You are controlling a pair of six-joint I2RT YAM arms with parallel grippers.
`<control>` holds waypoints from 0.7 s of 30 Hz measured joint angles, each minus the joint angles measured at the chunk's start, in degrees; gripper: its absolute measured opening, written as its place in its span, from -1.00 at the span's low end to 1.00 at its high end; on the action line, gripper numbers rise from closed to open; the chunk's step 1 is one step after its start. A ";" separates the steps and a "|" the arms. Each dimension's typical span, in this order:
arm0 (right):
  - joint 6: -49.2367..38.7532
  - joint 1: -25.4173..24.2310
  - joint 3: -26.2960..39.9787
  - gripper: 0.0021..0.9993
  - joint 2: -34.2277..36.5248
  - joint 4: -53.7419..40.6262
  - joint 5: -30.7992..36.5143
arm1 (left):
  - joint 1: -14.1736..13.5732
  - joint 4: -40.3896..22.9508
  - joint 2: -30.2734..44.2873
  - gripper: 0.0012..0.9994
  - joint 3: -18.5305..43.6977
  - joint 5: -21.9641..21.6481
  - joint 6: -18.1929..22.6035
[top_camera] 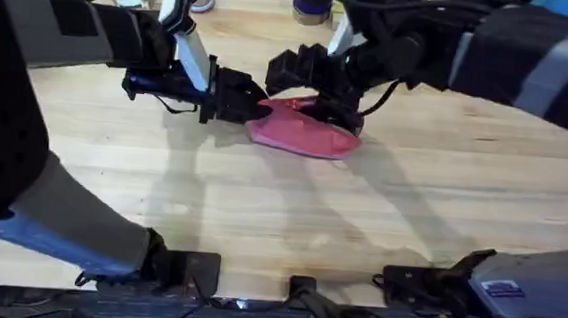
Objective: Unzip the bag, pick up the pens from the table one at a time and place them inside, then zip the bag closed.
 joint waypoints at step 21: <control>1.44 3.02 -0.02 0.57 -2.35 8.76 -7.80 | 0.00 -0.02 0.02 -0.92 0.00 0.00 0.00</control>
